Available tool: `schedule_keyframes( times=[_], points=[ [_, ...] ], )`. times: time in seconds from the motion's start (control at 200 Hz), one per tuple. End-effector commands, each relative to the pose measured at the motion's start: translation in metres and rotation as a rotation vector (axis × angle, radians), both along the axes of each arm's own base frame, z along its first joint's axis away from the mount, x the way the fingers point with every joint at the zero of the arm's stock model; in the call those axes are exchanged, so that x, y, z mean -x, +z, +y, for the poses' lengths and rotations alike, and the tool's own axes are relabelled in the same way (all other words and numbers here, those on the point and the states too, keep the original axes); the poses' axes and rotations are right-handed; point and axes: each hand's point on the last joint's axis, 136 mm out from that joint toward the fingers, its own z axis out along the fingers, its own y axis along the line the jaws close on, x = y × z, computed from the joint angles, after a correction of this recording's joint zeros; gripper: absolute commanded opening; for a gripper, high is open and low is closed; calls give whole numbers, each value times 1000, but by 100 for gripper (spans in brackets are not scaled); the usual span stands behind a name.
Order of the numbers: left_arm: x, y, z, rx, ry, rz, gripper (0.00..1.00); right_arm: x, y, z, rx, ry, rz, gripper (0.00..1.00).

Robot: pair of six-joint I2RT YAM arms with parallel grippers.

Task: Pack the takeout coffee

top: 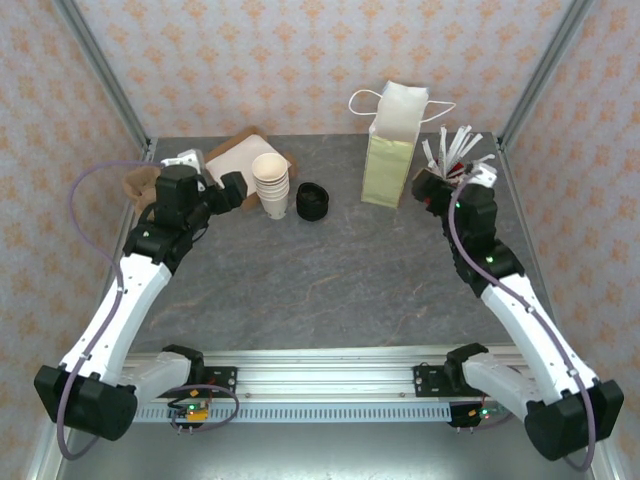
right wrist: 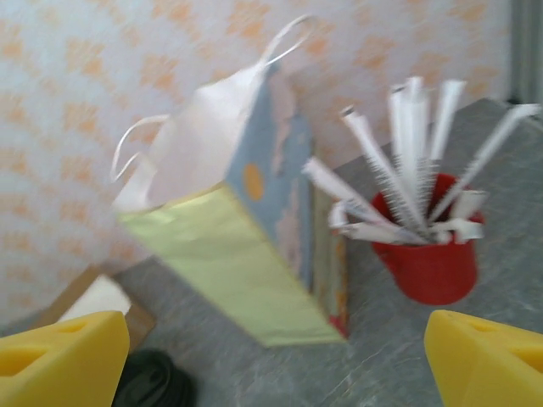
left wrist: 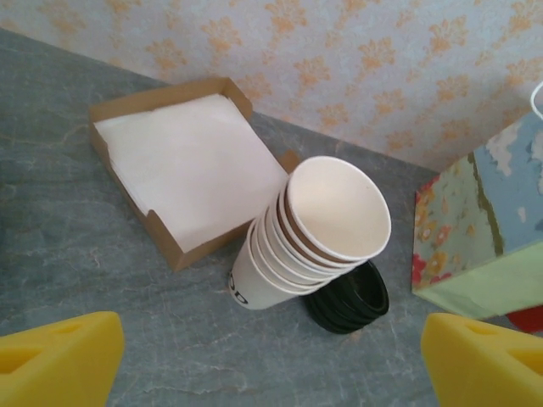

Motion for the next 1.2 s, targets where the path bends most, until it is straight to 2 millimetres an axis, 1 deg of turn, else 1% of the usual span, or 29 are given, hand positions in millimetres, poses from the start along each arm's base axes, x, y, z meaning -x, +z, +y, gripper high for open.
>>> schedule_keyframes(
  times=[0.0,0.06,0.115,0.16,0.18,0.195,0.24,0.3,0.37,0.51,0.611,0.686,0.831,0.911,1.051,1.196],
  points=[
    [4,-13,-16,21,-60,109,90,-1,-7,25,112,120,91,90],
    [0,-13,-21,10,-74,115,88,-6,-10,28,143,131,128,91],
    [-3,-15,-24,0,-83,118,87,-12,-17,34,165,157,176,89],
    [-8,-17,-24,-8,-83,127,85,-15,-23,43,165,203,211,88],
    [-10,-19,-25,-14,-85,134,84,-14,-21,48,156,226,211,87],
    [-12,-20,-25,-20,-86,139,84,-17,-28,53,155,243,233,87],
    [-17,-22,-25,-36,-88,158,82,-20,-34,65,146,284,250,86],
    [-26,-27,-24,-65,-85,190,77,-21,-38,80,149,321,257,86],
    [-37,-30,-22,-103,-78,214,72,-23,-44,92,153,342,266,86],
    [-59,-35,-21,-162,-70,248,57,-25,-55,108,162,361,281,86],
    [-74,-42,-23,-184,-77,286,45,-25,-64,115,166,374,305,86],
    [-85,-44,-23,-197,-68,299,40,-24,-68,121,173,387,315,86],
    [-103,-52,-29,-190,-73,313,36,-25,-81,130,178,402,345,87],
    [-110,-55,-31,-188,-76,326,33,-25,-84,133,178,409,355,86],
    [-119,-57,-32,-194,-72,332,30,-24,-88,135,179,412,367,87],
    [-124,-58,-32,-199,-69,339,27,-23,-92,135,184,413,379,87]
  ],
)
